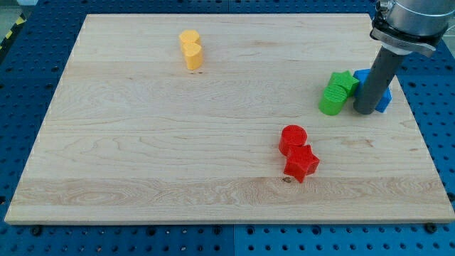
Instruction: Slide the green star closer to the green circle
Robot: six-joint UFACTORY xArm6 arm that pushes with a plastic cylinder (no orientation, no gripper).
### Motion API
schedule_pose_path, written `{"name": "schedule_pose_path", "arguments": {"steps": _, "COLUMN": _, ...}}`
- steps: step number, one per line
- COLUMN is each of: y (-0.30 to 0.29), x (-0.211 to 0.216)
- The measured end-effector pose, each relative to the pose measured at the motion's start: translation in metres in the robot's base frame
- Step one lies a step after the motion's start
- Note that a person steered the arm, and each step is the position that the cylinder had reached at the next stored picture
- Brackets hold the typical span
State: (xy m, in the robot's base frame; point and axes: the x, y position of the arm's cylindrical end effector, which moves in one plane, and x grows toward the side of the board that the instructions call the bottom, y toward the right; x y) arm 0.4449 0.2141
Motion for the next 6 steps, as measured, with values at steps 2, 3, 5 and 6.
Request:
{"name": "schedule_pose_path", "arguments": {"steps": 2, "y": -0.033, "x": -0.022}}
{"name": "schedule_pose_path", "arguments": {"steps": 3, "y": -0.060, "x": -0.052}}
{"name": "schedule_pose_path", "arguments": {"steps": 5, "y": -0.140, "x": -0.073}}
{"name": "schedule_pose_path", "arguments": {"steps": 6, "y": -0.142, "x": -0.145}}
